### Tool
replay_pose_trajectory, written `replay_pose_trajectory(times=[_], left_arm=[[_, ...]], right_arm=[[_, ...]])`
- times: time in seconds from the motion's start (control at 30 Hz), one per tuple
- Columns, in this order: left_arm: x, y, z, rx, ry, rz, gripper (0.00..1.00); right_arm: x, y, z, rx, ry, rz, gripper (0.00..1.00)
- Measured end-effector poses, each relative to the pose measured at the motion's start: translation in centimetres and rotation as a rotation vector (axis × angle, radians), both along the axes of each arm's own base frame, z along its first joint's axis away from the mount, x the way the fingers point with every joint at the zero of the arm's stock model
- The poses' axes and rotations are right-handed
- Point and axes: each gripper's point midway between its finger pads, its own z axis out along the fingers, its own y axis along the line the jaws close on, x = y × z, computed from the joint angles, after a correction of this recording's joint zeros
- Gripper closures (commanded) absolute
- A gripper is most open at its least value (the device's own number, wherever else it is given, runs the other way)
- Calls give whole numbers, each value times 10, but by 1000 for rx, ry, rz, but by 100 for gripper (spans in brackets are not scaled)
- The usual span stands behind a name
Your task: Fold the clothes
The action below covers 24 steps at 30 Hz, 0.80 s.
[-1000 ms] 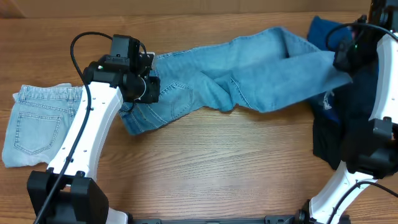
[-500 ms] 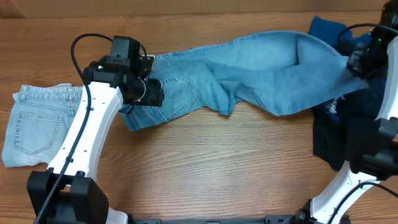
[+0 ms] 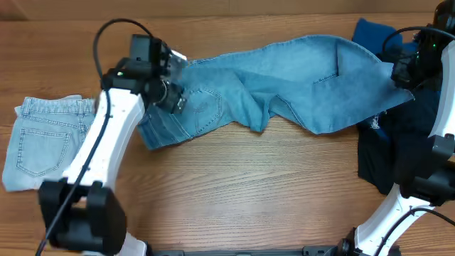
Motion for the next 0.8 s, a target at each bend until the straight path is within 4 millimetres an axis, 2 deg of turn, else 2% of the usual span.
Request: replay_pose_trajectory(times=[0.03,0.1,0.17,0.2,0.23,0.27,0.3,0.33,0.37,0.43,0.47,0.5,0.53,0.6,0.67,0.7,0.8], left_arm=[[-2,-4,-14,-2,44,-36,96],[-16,-11,-44,-24,165,-92,96],[-32,-18,-49,-63,238,-110,96],[-47,-21,-47,-89,296,-114,96],[-63,-24,-40,-117,348,-115,96],[-82,-27,-24,-143,389,-121,96],[-86,-28,-18,-144,391,-136,96],[-103,-30,14,-156,367,-162,96],[-107,-30,35,-153,306,-181,94],[-113,-20,64,-113,216,-172,91],[-113,-16,66,-94,205,-159,90],[-113,-10,65,-67,207,-137,68],[-112,-3,62,-33,218,-104,57],[-108,11,58,32,222,-26,36],[-107,15,58,45,220,7,39],[-108,11,58,28,223,-6,35],[-113,-9,59,-64,237,-112,33]], right_arm=[[0,0,0,0,0,0,96],[0,0,0,0,0,0,96],[0,0,0,0,-2,0,96],[1,0,0,-2,-5,0,95],[2,0,0,-2,-7,0,94],[2,0,0,-2,-8,1,92],[2,-1,0,-2,-7,1,84],[1,-1,0,-4,-5,0,76],[0,-2,0,-11,3,-1,73],[-9,-8,-1,-51,41,-3,73],[-11,-12,0,-72,54,-6,72],[-15,-18,0,-101,72,-15,73],[-19,-25,0,-128,83,-36,77],[-26,-44,1,-157,93,-107,78],[-28,-52,1,-124,74,-152,78],[-24,-51,0,-81,43,-152,78],[-4,-11,2,114,-44,-12,78]])
